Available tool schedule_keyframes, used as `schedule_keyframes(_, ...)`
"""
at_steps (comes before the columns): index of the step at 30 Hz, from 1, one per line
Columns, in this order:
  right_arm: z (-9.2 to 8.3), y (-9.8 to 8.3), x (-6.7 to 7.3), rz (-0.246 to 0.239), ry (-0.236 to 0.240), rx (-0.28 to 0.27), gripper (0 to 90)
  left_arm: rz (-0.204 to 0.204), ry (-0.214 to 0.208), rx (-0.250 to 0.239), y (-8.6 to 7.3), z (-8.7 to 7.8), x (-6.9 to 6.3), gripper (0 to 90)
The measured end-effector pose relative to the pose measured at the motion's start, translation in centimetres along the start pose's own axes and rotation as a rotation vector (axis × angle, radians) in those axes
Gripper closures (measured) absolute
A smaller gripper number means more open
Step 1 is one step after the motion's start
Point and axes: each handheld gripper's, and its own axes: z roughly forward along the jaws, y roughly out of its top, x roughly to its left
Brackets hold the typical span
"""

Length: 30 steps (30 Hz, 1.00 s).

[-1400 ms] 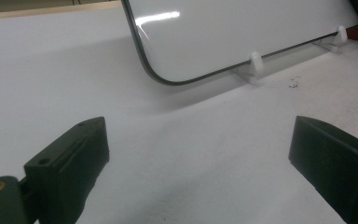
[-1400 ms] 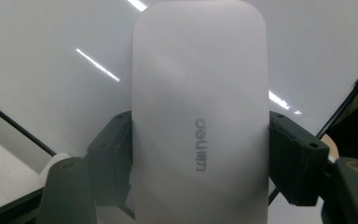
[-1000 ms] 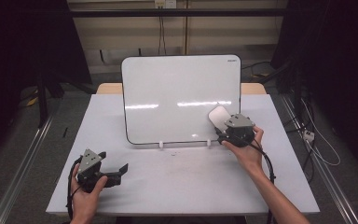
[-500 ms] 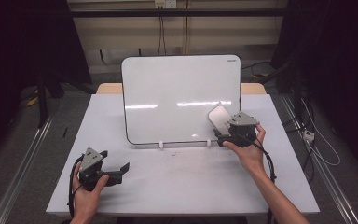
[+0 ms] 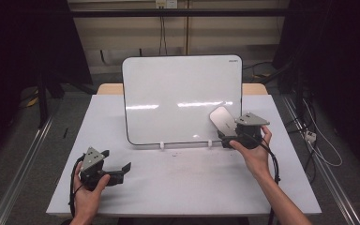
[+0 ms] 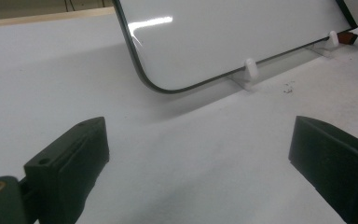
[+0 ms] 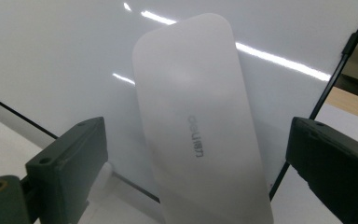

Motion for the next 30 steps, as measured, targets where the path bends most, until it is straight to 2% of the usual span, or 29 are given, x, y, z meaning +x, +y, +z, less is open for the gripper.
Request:
schedule_keyframes(3,-0.3,-0.1,0.0,0.019,0.010,-0.003,5.3,0.002,0.001,-0.002,0.0,-0.1,0.0,4.7)
schedule_keyframes(11,-1.4,-1.0,-0.1,0.053,-0.001,-0.006,5.3,0.001,0.010,0.004,0.1,0.0,0.0,4.9)
schedule_keyframes(17,-2.4,-1.6,-0.1,0.063,0.002,-0.024,5.5,-0.002,0.014,0.003,0.1,0.1,0.0,4.8)
schedule_keyframes(25,-4.1,-2.7,0.1,0.059,-0.038,-0.024,6.1,-0.002,0.010,0.004,0.1,0.1,0.0,4.8)
schedule_keyframes(30,-5.0,-3.5,-0.2,0.080,-0.049,-0.041,6.6,-0.003,0.008,0.001,0.1,0.1,-0.1,4.8)
